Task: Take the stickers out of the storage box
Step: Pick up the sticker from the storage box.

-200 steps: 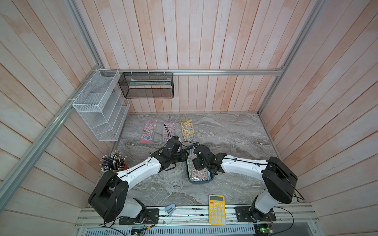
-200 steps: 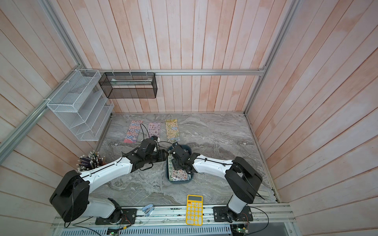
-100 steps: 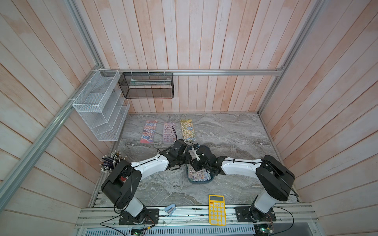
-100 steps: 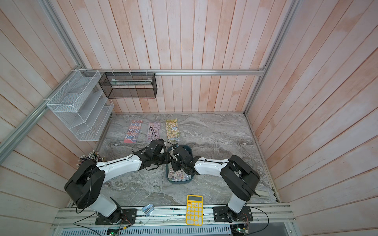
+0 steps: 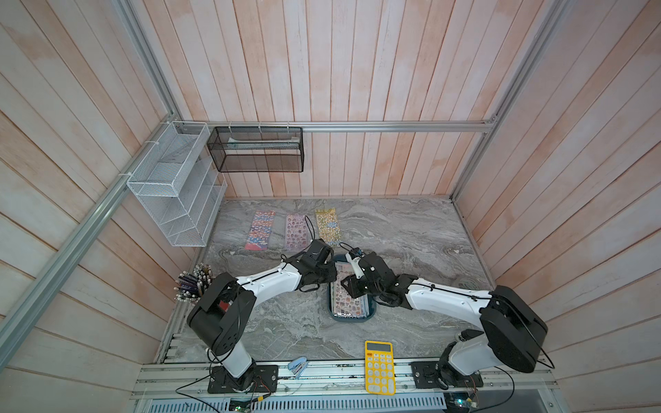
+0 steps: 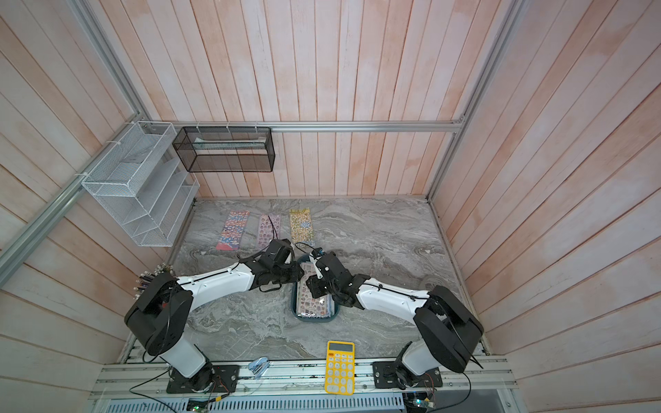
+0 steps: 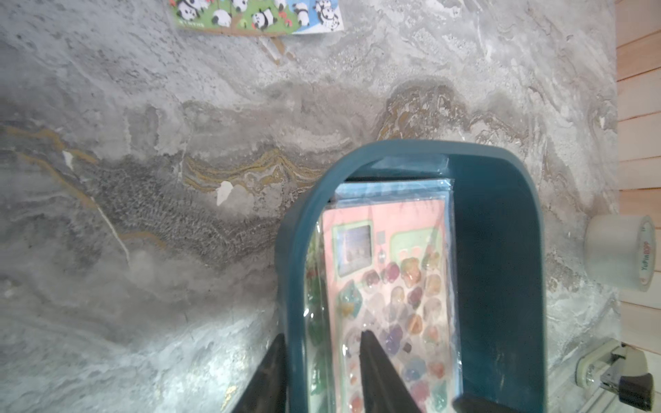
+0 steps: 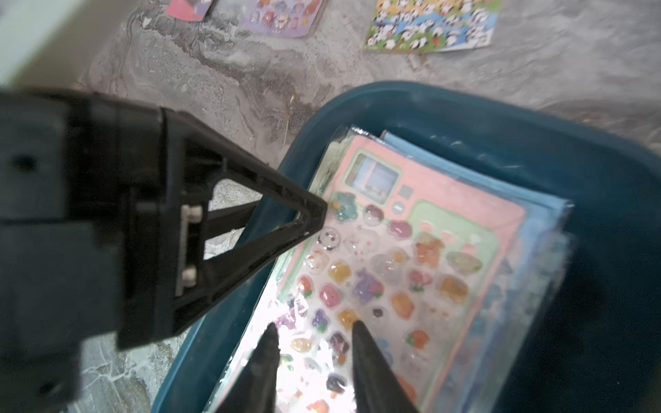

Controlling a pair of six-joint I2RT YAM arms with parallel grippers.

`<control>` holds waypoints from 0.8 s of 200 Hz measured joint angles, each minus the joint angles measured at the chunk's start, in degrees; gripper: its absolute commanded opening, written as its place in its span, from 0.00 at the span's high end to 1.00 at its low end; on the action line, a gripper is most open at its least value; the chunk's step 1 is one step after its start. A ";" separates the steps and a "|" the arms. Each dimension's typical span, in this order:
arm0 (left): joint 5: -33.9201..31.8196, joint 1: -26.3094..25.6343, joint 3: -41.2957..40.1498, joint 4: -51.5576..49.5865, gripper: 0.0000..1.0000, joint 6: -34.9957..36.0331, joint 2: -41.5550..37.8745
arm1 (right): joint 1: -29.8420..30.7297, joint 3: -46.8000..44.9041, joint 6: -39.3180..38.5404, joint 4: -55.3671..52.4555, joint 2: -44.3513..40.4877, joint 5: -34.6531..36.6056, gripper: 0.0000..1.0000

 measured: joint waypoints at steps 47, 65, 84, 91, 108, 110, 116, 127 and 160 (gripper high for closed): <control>-0.85 0.00 0.00 -0.28 0.72 -0.70 0.00 | 0.00 2.25 1.29 -6.25 1.57 4.70 0.69; -0.85 0.00 -0.09 -0.31 0.72 -1.11 0.00 | 0.00 2.23 2.49 -7.61 3.85 5.20 0.68; -0.85 -0.02 -0.68 0.22 0.72 -1.46 -0.04 | 0.00 1.66 3.52 -7.50 5.31 5.01 0.67; -0.85 -0.02 -0.90 0.22 0.72 -1.55 -0.04 | 0.00 1.49 3.85 -7.30 5.64 4.63 0.68; -0.83 -0.02 -1.09 0.20 0.72 -1.73 -0.04 | -0.26 1.49 4.26 -5.57 6.86 3.10 0.68; -0.83 -0.02 -1.09 0.24 0.72 -1.77 -0.04 | -0.31 1.49 4.28 -5.27 7.04 2.80 0.68; -0.83 -0.04 -1.09 0.44 0.72 -1.86 -0.04 | -0.46 1.46 4.33 -4.35 7.43 2.08 0.68; -0.83 -0.04 -1.11 0.70 0.72 -1.95 -0.04 | -0.90 1.03 4.48 -1.92 7.91 0.33 0.68; -0.79 -0.07 -1.53 1.62 0.60 -2.89 -0.04 | -2.45 -1.88 5.40 5.95 8.07 -5.20 0.69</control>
